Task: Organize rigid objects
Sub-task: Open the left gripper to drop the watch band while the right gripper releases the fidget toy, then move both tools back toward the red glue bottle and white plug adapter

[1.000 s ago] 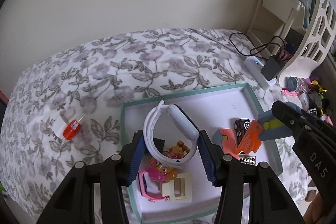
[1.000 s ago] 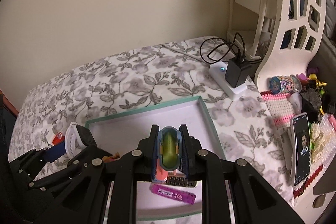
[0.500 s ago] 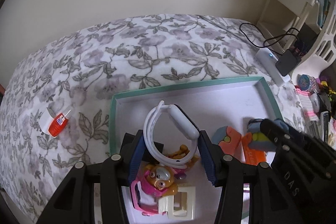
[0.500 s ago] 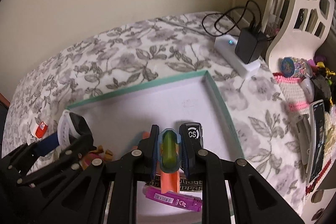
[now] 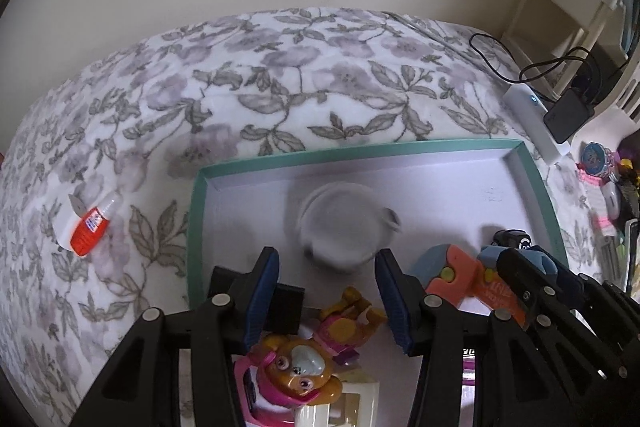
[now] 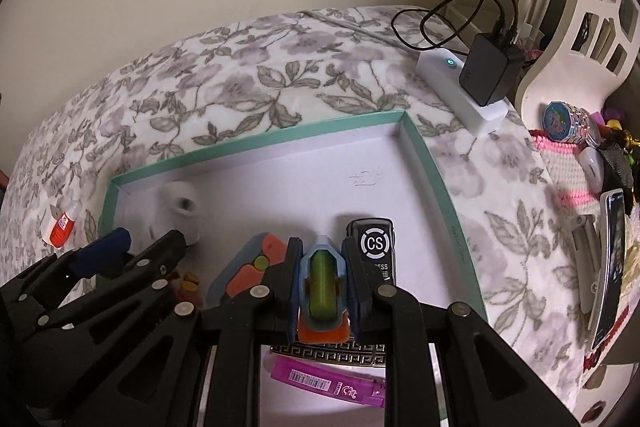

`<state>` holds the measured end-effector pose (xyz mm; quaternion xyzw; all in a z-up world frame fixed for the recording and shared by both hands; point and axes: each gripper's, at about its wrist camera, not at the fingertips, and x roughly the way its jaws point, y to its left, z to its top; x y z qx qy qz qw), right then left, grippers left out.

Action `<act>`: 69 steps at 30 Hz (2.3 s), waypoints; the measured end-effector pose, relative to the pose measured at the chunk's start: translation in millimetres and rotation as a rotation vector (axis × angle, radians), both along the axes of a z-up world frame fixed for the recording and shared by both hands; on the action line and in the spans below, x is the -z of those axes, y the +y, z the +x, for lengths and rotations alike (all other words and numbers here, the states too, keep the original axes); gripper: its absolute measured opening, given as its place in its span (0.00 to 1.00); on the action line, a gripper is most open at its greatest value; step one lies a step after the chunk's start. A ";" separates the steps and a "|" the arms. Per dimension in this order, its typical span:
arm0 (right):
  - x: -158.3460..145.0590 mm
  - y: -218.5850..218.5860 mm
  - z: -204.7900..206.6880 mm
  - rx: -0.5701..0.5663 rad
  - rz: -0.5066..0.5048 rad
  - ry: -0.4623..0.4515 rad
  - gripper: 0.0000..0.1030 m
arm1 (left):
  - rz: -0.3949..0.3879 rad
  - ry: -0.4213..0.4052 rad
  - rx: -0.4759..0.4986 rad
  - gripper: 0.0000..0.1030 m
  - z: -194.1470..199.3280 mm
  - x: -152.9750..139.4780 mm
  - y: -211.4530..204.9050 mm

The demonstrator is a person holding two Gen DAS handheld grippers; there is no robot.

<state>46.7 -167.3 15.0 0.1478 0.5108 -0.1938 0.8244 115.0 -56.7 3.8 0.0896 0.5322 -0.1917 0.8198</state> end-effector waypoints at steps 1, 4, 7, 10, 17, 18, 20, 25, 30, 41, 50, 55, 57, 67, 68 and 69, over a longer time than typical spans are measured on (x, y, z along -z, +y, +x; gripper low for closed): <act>0.2 0.4 0.0 0.000 -0.001 0.000 0.20 | 0.003 -0.001 0.000 0.53 0.3 0.1 -0.5; 0.0 0.7 1.0 0.001 0.002 0.012 0.20 | 0.010 0.001 -0.001 0.53 0.6 -0.2 -0.2; -2.8 -1.9 0.3 0.009 0.041 0.018 0.21 | -0.002 0.006 -0.004 0.54 0.7 -4.0 1.2; -10.7 -4.6 -2.4 0.022 0.063 0.000 0.21 | -0.009 0.002 -0.009 0.67 0.6 -10.9 2.4; -34.6 -2.2 -5.7 0.011 0.032 -0.043 0.22 | -0.025 -0.015 -0.028 0.68 1.1 -31.1 10.7; -37.4 -1.9 -6.0 0.010 0.029 -0.049 0.22 | -0.028 -0.017 -0.031 0.68 1.4 -33.7 12.4; -43.7 -1.0 -6.9 0.006 0.020 -0.062 0.22 | -0.031 -0.026 -0.039 0.69 1.9 -41.1 16.8; -53.5 0.5 -8.4 0.008 0.002 -0.081 0.22 | -0.032 -0.049 -0.063 0.73 3.4 -54.7 26.7; -53.2 -0.8 -9.0 0.018 -0.002 -0.078 0.33 | -0.035 -0.067 -0.099 0.79 6.3 -63.9 39.1; -39.0 -3.7 -6.7 0.027 -0.004 -0.058 0.78 | -0.022 -0.063 -0.165 1.00 14.7 -60.9 60.5; -39.2 -4.3 -6.7 0.031 -0.009 -0.074 0.90 | -0.009 -0.073 -0.223 1.00 20.2 -55.9 75.0; -37.4 -5.4 -6.9 0.038 -0.006 -0.068 0.90 | -0.007 -0.077 -0.241 1.00 21.9 -55.8 79.8; -37.0 -5.2 -6.8 0.038 -0.010 -0.065 0.90 | -0.003 -0.081 -0.247 1.00 22.7 -56.9 82.1; -40.6 29.1 6.4 -0.034 -0.011 -0.075 0.90 | 0.020 -0.047 -0.346 1.00 36.2 -53.2 140.5; -40.8 35.7 8.4 -0.046 -0.010 -0.075 0.90 | 0.028 -0.047 -0.360 1.00 36.4 -52.1 147.2; -41.4 44.2 11.3 -0.064 -0.010 -0.076 0.90 | 0.041 -0.046 -0.381 1.00 37.7 -51.2 158.2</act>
